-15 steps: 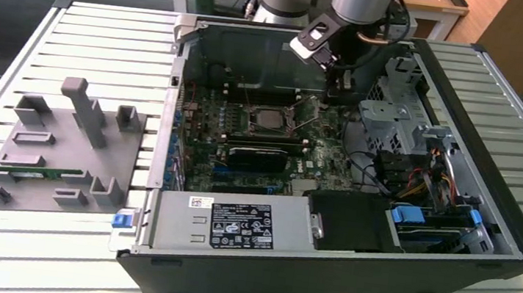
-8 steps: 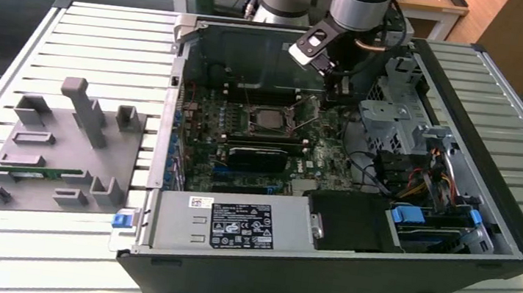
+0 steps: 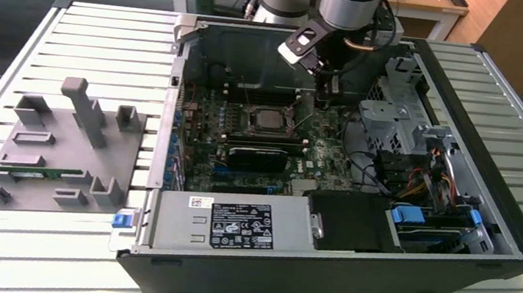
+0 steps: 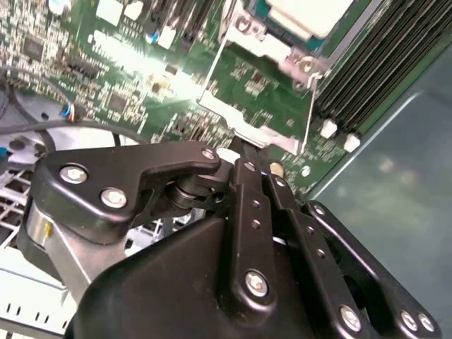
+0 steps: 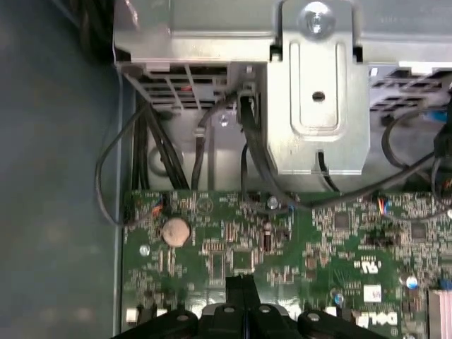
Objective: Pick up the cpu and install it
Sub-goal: 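Close the cpu cover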
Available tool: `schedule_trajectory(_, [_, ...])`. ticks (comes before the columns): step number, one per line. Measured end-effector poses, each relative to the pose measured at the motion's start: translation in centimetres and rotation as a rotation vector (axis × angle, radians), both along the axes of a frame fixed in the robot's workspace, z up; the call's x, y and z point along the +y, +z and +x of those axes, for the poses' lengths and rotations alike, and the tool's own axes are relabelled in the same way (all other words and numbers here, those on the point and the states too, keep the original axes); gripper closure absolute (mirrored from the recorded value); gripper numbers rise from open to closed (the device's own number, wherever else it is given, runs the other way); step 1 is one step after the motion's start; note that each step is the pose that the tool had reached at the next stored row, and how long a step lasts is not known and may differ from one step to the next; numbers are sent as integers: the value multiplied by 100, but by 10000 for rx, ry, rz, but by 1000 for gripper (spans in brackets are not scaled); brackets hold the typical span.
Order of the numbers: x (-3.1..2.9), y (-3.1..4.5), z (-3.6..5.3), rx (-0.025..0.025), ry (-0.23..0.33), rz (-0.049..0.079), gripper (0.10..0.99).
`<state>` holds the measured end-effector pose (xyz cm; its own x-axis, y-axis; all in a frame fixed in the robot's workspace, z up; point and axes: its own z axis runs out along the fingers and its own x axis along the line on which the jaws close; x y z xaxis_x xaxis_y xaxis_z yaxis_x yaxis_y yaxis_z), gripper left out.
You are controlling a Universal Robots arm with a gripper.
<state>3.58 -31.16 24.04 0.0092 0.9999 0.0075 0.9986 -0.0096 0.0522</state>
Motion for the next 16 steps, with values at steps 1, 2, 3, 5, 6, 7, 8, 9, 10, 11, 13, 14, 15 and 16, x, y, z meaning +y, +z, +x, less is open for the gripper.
schedule_trajectory(1, [0,1,-24,8,1,0,980])
schedule_trajectory(2, [0,2,-51,13,2,0,980])
schedule_trajectory(3, [0,2,-81,14,0,1,980])
schedule_trajectory(5, [0,2,-161,14,1,0,980])
schedule_trajectory(6, [0,2,-195,14,0,1,980])
schedule_trajectory(7, [0,1,-225,14,1,1,980])
schedule_trajectory(8, [0,-1,-253,13,1,2,980])
schedule_trajectory(9, [1,-3,-273,13,-1,2,980])
schedule_trajectory(10, [1,-6,-279,13,-1,3,980])
schedule_trajectory(11, [1,-10,-282,14,0,2,980])
schedule_trajectory(13, [0,-21,-292,14,0,0,980])
schedule_trajectory(14, [1,-29,-295,14,0,0,980])
schedule_trajectory(15, [1,-37,-297,14,0,1,980])
schedule_trajectory(16, [1,-44,-302,14,1,1,980])
